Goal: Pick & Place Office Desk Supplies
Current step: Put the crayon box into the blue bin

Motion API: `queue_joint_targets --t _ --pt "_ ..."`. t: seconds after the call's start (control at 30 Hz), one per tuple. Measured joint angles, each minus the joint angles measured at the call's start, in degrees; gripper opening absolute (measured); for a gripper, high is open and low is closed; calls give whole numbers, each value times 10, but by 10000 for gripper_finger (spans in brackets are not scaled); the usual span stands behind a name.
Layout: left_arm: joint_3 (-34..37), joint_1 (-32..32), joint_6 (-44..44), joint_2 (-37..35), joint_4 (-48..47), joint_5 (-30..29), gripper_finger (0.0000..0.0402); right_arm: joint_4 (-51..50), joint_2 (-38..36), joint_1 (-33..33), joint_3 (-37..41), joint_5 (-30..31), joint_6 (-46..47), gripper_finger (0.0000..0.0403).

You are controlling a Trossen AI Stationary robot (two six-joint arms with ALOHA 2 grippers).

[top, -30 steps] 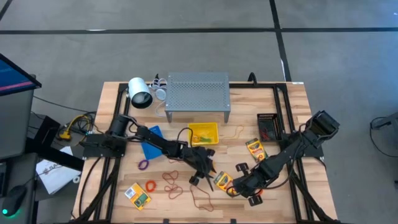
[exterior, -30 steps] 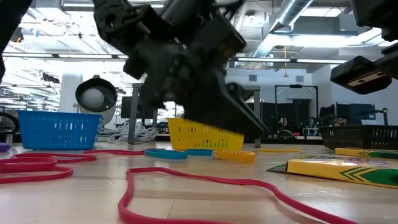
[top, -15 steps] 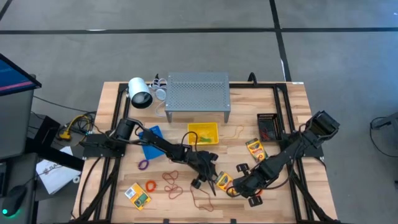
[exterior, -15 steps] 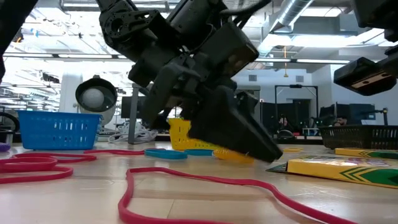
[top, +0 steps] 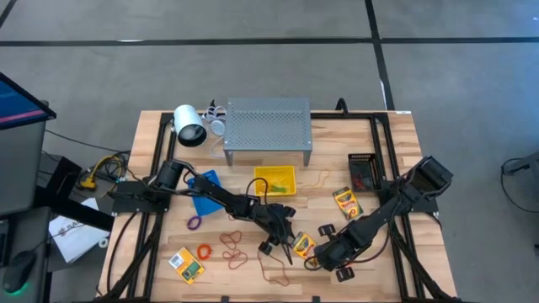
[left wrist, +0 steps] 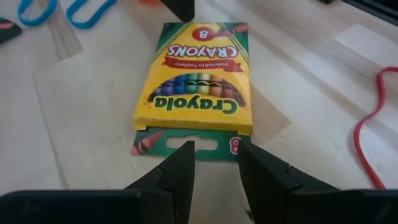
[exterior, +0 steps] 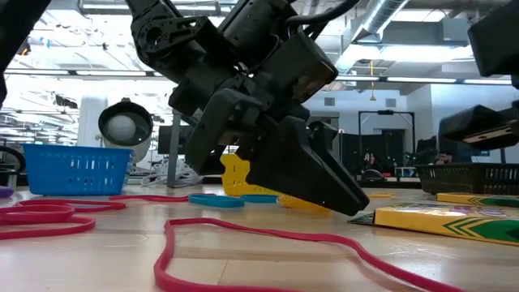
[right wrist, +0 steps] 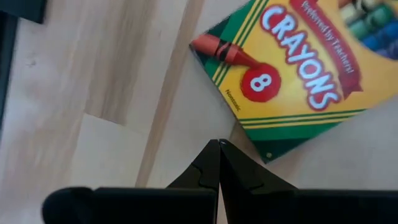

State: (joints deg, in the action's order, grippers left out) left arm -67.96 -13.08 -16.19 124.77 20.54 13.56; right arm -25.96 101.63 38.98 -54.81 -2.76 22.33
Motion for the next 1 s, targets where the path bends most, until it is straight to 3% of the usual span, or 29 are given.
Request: queue_joint_targets --t 0.47,1.0 --pt "-3 0 0 0 0 0 117 14 9 -13 -13 27 -15 0" --pt "-3 0 1 0 -21 3 117 35 9 -47 -12 18 -45 0"
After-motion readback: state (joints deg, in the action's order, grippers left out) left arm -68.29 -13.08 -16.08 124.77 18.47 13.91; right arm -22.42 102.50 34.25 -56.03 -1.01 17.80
